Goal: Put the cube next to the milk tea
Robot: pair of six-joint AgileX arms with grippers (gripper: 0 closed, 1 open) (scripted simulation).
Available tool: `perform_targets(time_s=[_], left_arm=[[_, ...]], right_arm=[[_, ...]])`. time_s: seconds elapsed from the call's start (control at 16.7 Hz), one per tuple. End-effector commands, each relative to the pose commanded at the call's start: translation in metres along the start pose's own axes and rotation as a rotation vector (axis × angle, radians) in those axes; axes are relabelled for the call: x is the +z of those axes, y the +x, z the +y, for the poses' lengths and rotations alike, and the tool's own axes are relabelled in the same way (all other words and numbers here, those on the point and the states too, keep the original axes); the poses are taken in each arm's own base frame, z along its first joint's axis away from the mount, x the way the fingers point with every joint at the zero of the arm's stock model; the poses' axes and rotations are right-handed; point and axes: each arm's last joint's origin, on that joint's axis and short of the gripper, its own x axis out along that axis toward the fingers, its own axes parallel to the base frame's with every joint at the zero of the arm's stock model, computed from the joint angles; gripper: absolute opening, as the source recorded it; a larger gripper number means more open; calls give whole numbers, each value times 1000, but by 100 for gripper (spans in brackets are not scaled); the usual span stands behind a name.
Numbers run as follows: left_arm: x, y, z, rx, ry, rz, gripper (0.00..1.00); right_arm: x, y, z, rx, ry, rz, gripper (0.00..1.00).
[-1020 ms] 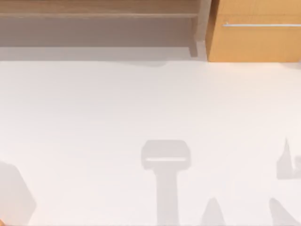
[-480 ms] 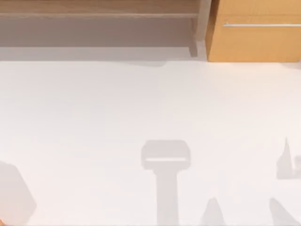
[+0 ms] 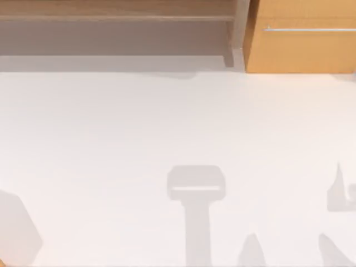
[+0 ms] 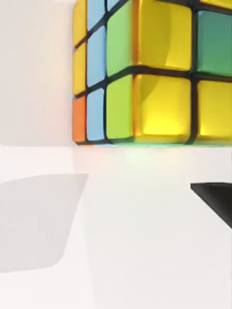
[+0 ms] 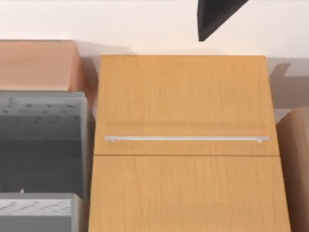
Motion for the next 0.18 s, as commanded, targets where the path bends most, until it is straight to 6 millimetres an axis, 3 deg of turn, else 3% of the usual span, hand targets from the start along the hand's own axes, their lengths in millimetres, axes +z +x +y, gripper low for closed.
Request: perform_targets(time_s=[0.18], left_arm=[[0, 0, 0, 0, 0, 0, 100]], right_arm=[[0, 0, 0, 0, 0, 0, 100]])
